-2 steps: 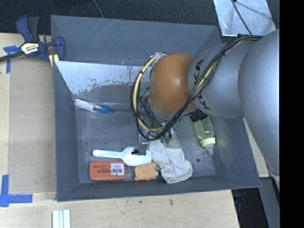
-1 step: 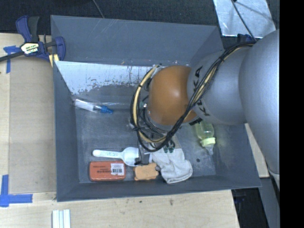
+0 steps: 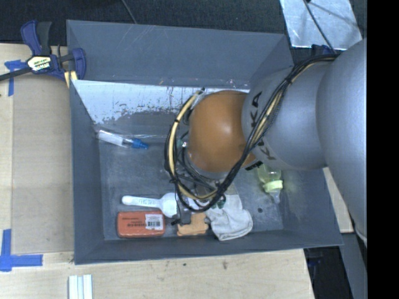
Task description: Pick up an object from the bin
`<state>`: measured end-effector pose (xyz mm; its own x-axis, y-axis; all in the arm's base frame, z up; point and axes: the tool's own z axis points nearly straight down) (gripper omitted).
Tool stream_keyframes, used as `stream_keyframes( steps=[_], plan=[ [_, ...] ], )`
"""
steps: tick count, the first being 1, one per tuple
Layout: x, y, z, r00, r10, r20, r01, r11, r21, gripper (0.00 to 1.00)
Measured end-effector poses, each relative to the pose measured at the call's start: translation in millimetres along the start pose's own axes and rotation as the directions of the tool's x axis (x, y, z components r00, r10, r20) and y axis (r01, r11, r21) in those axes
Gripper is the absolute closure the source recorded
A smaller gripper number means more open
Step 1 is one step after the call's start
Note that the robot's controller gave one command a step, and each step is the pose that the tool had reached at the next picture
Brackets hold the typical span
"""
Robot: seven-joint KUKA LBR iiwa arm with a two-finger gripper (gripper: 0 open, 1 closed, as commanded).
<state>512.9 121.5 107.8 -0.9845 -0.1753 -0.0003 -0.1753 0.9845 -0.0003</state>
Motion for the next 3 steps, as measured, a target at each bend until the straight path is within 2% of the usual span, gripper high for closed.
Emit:
stream_keyframes(
  steps=[1,2,3],
  plan=[
    [-2.3,22.6,35.8,0.995,-0.1,0.003,0.1,0.995,0.0,1.0],
    [-0.9,22.8,37.6,0.995,-0.1,-0.001,0.1,0.995,-0.001,0.0],
    [-0.9,22.7,37.7,0.995,-0.1,-0.001,0.1,0.995,-0.001,0.0]
  ],
)
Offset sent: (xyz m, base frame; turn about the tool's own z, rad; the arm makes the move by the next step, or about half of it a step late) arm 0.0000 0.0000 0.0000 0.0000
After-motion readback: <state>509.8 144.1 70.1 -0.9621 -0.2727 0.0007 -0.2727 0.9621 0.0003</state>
